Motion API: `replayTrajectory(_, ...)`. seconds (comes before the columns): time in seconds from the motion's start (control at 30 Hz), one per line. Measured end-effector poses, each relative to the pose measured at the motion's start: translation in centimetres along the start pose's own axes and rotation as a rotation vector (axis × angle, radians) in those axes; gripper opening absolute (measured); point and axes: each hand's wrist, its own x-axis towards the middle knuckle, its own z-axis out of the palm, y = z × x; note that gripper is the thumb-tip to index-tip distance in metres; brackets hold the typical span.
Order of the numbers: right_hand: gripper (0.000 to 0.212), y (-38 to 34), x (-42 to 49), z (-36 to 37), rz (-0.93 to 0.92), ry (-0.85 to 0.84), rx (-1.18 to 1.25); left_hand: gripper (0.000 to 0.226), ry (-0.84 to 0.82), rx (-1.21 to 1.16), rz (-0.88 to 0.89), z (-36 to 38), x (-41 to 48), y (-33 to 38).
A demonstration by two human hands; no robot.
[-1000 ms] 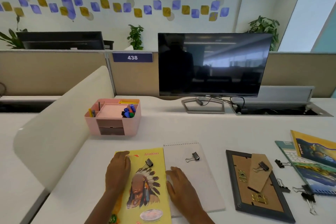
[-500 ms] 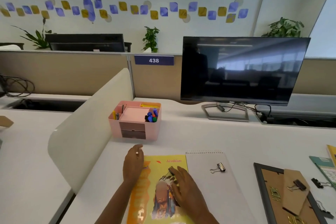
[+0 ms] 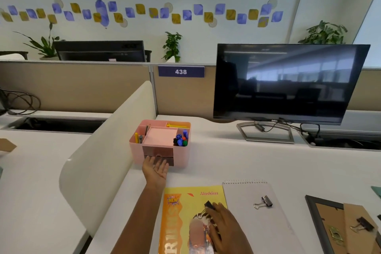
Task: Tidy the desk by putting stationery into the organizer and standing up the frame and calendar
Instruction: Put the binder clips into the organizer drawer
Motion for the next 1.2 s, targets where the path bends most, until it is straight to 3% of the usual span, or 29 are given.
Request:
replayTrajectory(0.33, 0.035, 0.3, -0.1, -0.6, -0.043, -0.035, 0.024, 0.046, -0.030, -0.118, 0.028, 0.3, -0.3, 0.3)
replayTrajectory(0.43, 0.016, -0.2, 0.4, -1.3, -0.086, -0.055, 0.018, 0.046, -0.053, -0.161, 0.000, -0.2, -0.8, 0.4)
replayTrajectory(0.63, 0.022, -0.5, 1.4, -0.5, -0.103, -0.042, -0.033, 0.030, -0.064, -0.208, -0.023, -2.2, -1.7, 0.4)
replayTrajectory(0.7, 0.029, -0.5, 1.7, -0.1, -0.086, -0.066, -0.028, 0.029, -0.069, -0.211, -0.029, -2.7, -2.0, 0.4)
replayTrajectory(0.8, 0.023, -1.1, 2.7, -0.3, -0.043, -0.054, 0.079, 0.034, -0.088, -0.208, -0.041, -3.4, -2.3, 0.1)
replayTrajectory(0.9, 0.019, -2.9, 5.4, -0.7, 0.052, 0.034, 0.260, 0.035, -0.121, -0.214, -0.047, -4.0, -2.3, 0.0)
replayTrajectory(1.07, 0.019, -7.3, 12.8, -1.5, 0.028, 0.138, 0.326, 0.033, -0.107, -0.150, -0.013, -4.4, -2.4, -0.5)
replayTrajectory(1.2, 0.021, -9.4, 17.7, -1.1, 0.075, 0.114, 0.312, 0.038, -0.077, -0.008, 0.030, -4.5, -2.8, -1.4)
